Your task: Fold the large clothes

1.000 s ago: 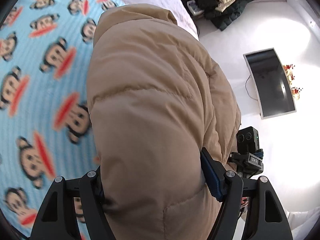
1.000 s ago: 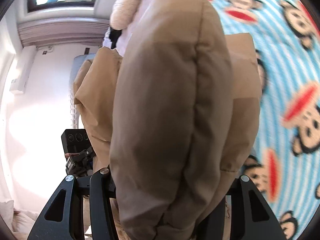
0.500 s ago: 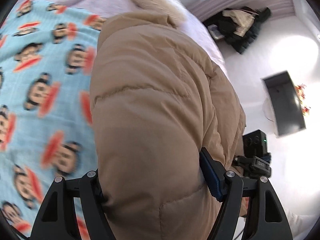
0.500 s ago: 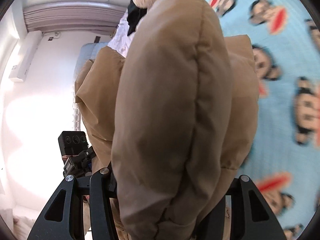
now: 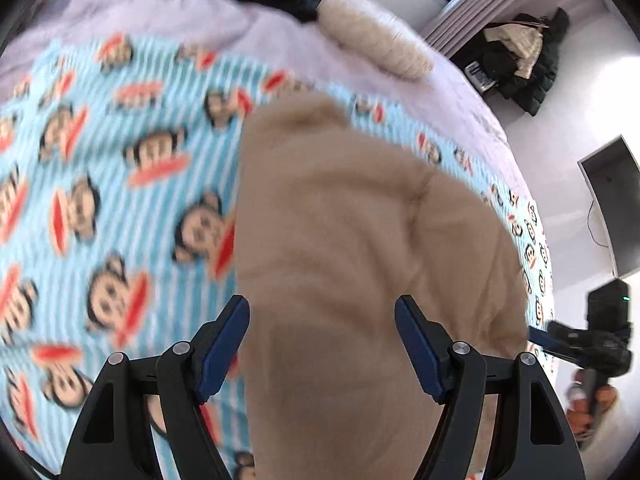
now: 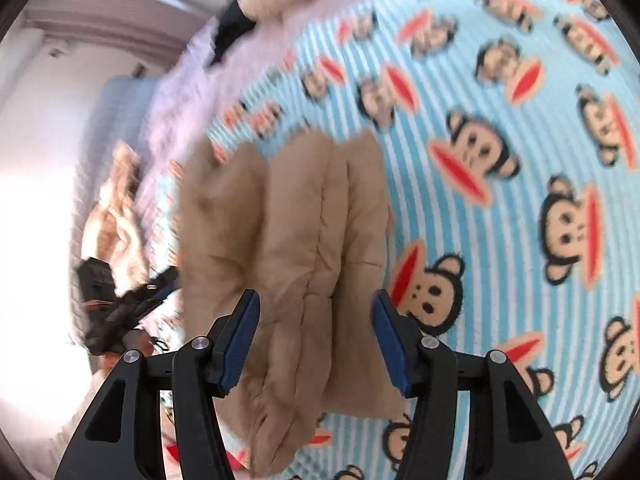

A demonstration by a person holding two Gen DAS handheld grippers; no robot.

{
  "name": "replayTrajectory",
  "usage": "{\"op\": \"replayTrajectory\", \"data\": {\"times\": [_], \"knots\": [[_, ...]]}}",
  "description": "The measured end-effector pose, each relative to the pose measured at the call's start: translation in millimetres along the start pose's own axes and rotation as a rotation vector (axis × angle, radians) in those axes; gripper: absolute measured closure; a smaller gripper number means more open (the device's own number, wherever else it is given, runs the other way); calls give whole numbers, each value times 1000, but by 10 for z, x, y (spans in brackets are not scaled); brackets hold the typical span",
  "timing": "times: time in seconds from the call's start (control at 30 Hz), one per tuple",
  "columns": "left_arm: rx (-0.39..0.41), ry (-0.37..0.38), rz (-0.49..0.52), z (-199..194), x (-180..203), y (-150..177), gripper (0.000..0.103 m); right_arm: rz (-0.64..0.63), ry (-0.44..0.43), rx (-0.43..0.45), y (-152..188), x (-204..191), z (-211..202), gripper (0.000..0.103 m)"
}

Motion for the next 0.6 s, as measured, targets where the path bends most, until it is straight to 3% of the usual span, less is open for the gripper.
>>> {"op": "replayTrajectory", "data": {"times": [0.07, 0.13, 0.17, 0.2, 0.27, 0.33, 0.37, 0.4, 0.43, 0.5, 0.6], "knots": [[34, -7, 15, -26, 41, -144, 27, 9, -117, 24, -14, -94, -126, 43], [52, -32, 21, 70, 154, -317, 27, 29, -254, -7, 42, -228, 4, 43], [54, -41, 21, 108, 221, -351, 27, 29, -258, -29, 39, -247, 81, 43], [52, -57, 21, 166, 226, -388, 27, 23, -220, -45, -46, -233, 185, 43], [45, -85, 15, 257, 244, -424, 27, 31, -62, -70, -92, -135, 433, 43], [36, -97, 14, 330, 284, -439, 27, 76, -18, -70, -212, 20, 640, 43], [34, -107, 19, 359, 324, -418, 27, 98, -43, -54, -282, 64, 737, 53], [30, -127, 29, 400, 365, -430, 27, 108, -68, -42, -266, 51, 732, 84], [29, -149, 40, 444, 414, -434, 27, 112, -84, -31, -288, 42, 746, 97], [26, -167, 55, 509, 511, -432, 27, 74, -35, -13, -351, -29, 807, 98], [20, -184, 91, 608, 735, -410, 27, 19, 110, -18, -293, 14, 804, 99]]}}
Point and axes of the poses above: each gripper's, at about its wrist camera, not at the fingertips, and z roughly the way its jaws point, x to its right, y to its underside, the point moved 1 cm from there along z, roughly the way its jaws point, and after that the axes turned 9 degrees about -y, right-handed, at the moved point
